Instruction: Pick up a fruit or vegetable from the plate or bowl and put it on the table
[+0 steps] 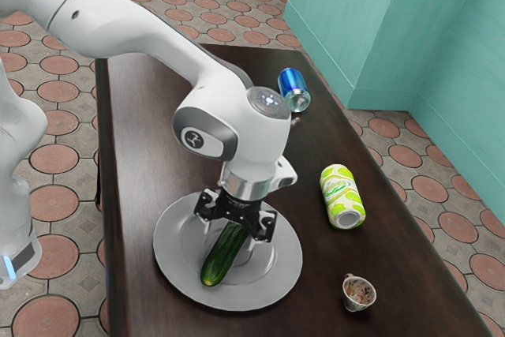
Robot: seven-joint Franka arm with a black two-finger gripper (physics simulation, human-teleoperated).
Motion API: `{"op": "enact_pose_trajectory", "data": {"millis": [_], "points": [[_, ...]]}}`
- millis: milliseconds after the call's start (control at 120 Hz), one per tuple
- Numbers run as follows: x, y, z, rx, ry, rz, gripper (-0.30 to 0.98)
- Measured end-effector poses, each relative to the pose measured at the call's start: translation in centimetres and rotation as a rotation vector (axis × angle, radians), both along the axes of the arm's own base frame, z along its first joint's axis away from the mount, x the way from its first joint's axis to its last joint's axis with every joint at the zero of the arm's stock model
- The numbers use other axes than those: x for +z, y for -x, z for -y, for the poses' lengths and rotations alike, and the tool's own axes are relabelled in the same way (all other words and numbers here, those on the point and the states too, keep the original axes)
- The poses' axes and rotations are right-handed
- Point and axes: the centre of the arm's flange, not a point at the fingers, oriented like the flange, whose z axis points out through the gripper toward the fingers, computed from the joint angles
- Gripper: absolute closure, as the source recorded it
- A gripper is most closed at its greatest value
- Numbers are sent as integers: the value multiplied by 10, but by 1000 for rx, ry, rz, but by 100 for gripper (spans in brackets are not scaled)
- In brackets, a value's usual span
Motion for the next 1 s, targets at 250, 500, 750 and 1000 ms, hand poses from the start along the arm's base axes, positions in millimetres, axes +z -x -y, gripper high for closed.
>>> {"op": "enact_pose_trajectory", "data": {"millis": [250, 500, 750, 1000], "points": [[-9, -6, 0, -20, 2, 2, 0], [-14, -9, 1, -35, 6, 2, 0], [-15, -10, 2, -45, 10, 6, 0], [-20, -11, 2, -49, 11, -2, 0]]}}
